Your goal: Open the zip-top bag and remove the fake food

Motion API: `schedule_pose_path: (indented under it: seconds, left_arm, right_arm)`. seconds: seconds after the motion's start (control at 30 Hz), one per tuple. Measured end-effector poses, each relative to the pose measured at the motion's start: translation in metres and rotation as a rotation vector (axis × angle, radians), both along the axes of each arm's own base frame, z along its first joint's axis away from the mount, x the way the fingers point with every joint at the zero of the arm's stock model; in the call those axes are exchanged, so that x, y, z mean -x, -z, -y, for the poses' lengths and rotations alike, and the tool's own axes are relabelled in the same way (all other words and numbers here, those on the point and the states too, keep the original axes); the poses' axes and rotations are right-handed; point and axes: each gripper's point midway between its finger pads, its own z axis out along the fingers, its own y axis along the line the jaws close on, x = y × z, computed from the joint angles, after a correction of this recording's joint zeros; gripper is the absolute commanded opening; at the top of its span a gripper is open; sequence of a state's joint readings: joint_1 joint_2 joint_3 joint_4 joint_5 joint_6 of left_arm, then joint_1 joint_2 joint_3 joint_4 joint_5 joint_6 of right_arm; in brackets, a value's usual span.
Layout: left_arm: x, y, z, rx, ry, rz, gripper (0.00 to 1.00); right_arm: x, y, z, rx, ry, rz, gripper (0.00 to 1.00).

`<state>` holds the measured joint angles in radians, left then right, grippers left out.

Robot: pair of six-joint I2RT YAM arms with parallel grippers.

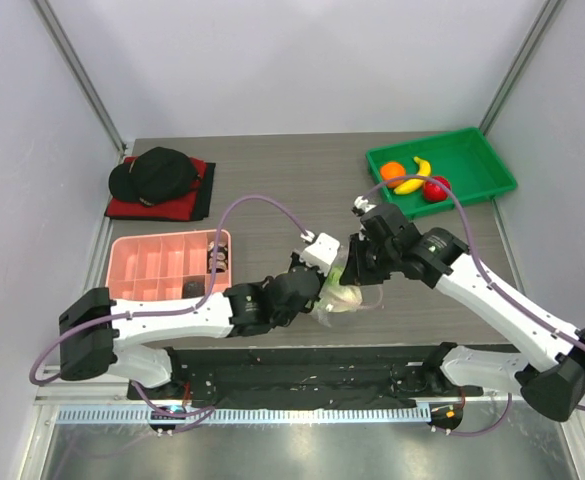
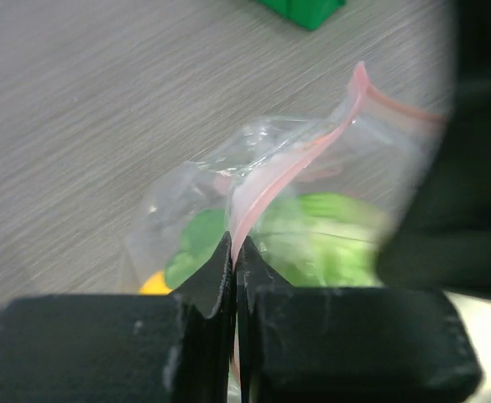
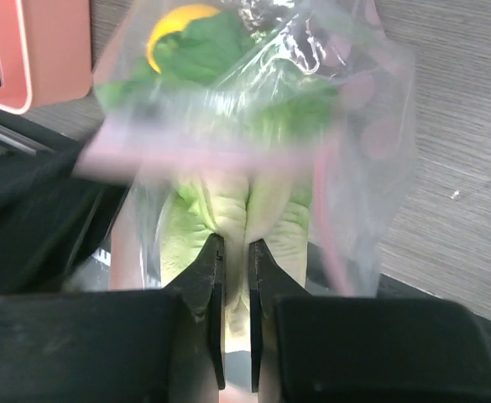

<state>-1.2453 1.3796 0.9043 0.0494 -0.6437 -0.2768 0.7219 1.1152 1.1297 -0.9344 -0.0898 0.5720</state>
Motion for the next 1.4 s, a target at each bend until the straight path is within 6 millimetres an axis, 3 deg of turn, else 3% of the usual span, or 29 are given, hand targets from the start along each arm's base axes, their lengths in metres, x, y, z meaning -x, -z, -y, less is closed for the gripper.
schedule_pose_path:
  seconds: [0.1, 0.27, 0.5, 0.63, 0.83, 1.07, 1.2, 1.4]
  left_arm:
    - [0.018, -0.017, 0.009, -0.029, 0.061, 0.077, 0.0]
    - [0.046, -0.027, 0.022, -0.124, 0.152, 0.176, 0.0]
    - [0.038, -0.015, 0.014, -0.213, 0.12, 0.216, 0.0]
    - [0.032, 0.004, 0.015, -0.286, 0.097, 0.234, 0.0]
    - [0.025, 0.024, 0.013, -0.333, 0.068, 0.241, 0.0]
    - [0.022, 0.022, 0.013, -0.285, 0.066, 0.241, 0.0]
    - [0.022, 0.013, 0.012, -0.261, 0.076, 0.239, 0.0]
    - [0.01, 0.011, 0.01, -0.244, 0.038, 0.247, 0.0]
  right_arm:
    - [-0.007, 0.015, -0.006, 0.009, -0.01, -0.029, 0.01]
    - [-0.014, 0.027, -0.01, 0.022, -0.028, -0.041, 0.01]
    - [-0.016, 0.015, 0.007, 0.008, -0.002, -0.042, 0.01]
    - [-0.012, -0.006, 0.014, -0.053, 0.011, -0.048, 0.01]
    - [0.0, -0.016, 0.024, -0.065, 0.015, -0.105, 0.01]
    - [0.007, -0.025, 0.031, -0.141, 0.048, -0.133, 0.01]
    - [0.012, -0.017, 0.021, -0.237, 0.086, -0.206, 0.01]
    - [0.014, -0.034, 0.011, -0.369, 0.185, -0.296, 0.01]
